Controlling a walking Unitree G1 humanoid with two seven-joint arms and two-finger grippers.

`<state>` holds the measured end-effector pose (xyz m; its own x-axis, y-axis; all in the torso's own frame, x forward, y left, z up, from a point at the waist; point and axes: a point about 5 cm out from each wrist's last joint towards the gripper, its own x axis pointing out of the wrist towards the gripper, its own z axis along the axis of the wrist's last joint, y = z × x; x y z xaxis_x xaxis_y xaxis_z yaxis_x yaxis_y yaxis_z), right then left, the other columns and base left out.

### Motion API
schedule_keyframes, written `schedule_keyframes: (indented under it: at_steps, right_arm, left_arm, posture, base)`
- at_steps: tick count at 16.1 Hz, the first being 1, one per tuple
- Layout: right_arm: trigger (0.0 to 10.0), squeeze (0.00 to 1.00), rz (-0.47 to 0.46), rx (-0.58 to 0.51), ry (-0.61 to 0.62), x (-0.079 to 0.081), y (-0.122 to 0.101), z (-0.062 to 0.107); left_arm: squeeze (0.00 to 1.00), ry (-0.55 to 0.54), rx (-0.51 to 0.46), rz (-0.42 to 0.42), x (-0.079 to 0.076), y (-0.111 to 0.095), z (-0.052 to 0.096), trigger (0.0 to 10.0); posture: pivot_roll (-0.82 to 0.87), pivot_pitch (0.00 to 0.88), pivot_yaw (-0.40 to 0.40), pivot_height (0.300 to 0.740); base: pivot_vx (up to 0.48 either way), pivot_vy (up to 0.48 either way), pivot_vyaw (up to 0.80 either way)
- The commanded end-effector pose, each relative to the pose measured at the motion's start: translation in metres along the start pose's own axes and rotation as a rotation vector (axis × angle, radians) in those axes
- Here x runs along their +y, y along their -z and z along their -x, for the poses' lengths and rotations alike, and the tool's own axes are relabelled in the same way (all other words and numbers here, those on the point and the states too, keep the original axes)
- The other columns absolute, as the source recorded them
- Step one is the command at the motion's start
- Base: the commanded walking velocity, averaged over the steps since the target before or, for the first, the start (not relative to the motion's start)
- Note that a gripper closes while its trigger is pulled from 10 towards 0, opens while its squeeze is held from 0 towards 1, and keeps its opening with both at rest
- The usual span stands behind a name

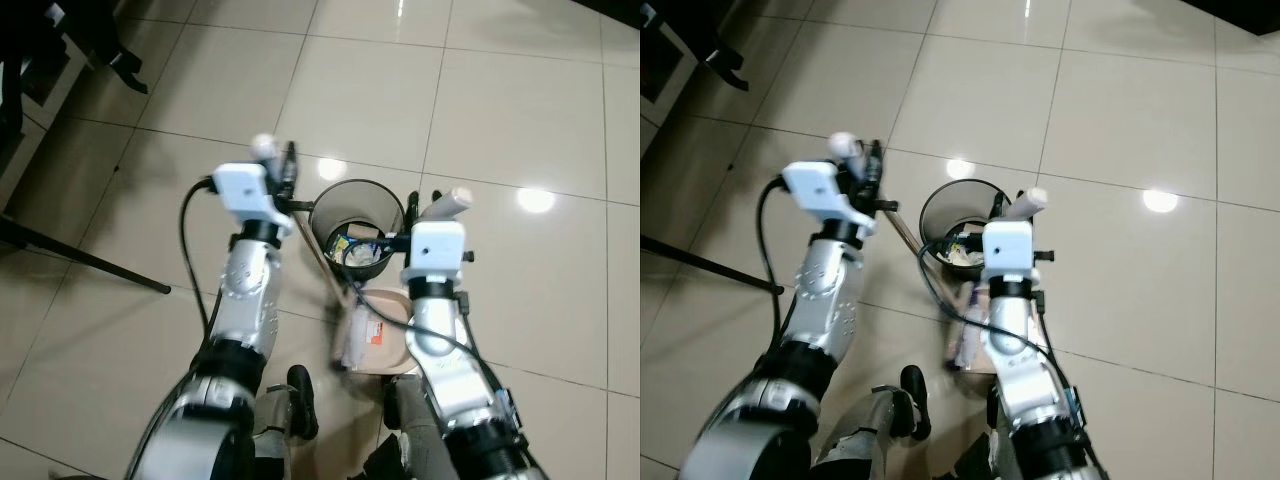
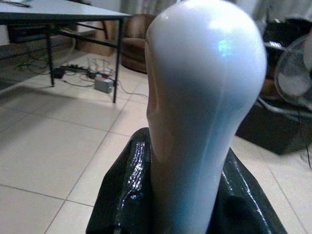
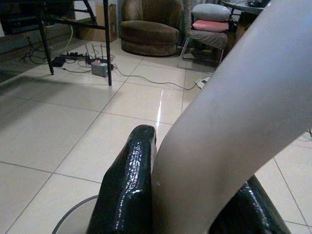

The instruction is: Sweep floor

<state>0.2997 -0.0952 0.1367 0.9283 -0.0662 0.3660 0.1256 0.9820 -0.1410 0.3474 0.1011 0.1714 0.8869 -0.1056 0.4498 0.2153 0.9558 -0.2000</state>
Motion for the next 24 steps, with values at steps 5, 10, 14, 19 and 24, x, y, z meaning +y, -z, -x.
schedule_keyframes:
  at_steps: [5,10,14,19,24]
  right_arm:
    - [10.0,0.00,-0.057,0.140,-0.044,-0.003,0.029,0.008]
    - [10.0,0.00,-0.087,0.169,-0.088,-0.012,0.039,0.006]
    - [10.0,0.00,-0.138,0.169,-0.122,-0.015,0.037,0.001]
    - [10.0,0.00,-0.280,0.161,-0.217,-0.003,0.019,-0.011]
    - [10.0,0.00,-0.433,0.066,-0.293,0.010,-0.027,-0.043]
  left_arm:
    - [0.00,-0.056,-0.036,0.020,0.023,-0.028,-0.006,10.0]
    - [0.00,0.023,0.018,-0.154,0.060,-0.045,-0.006,10.0]
    - [0.00,0.068,0.120,-0.274,0.094,-0.052,0.012,10.0]
    - [0.00,-0.144,0.226,-0.588,0.144,-0.057,0.031,10.0]
    - [0.00,-0.322,0.313,-0.693,0.170,-0.060,0.059,10.0]
  posture:
    - [-0.03,0.226,0.113,0.740]
    - [-0.03,0.130,0.115,0.740]
    - [-0.03,0.083,0.108,0.740]
    - [-0.03,0.066,0.093,0.740]
    - [-0.03,0.061,0.075,0.740]
  base:
    - [0.000,0.000,0.00]
    - [0.000,0.000,0.00]
    - [0.000,0.000,0.00]
    - [0.000,0.000,0.00]
    - [0.000,0.000,0.00]
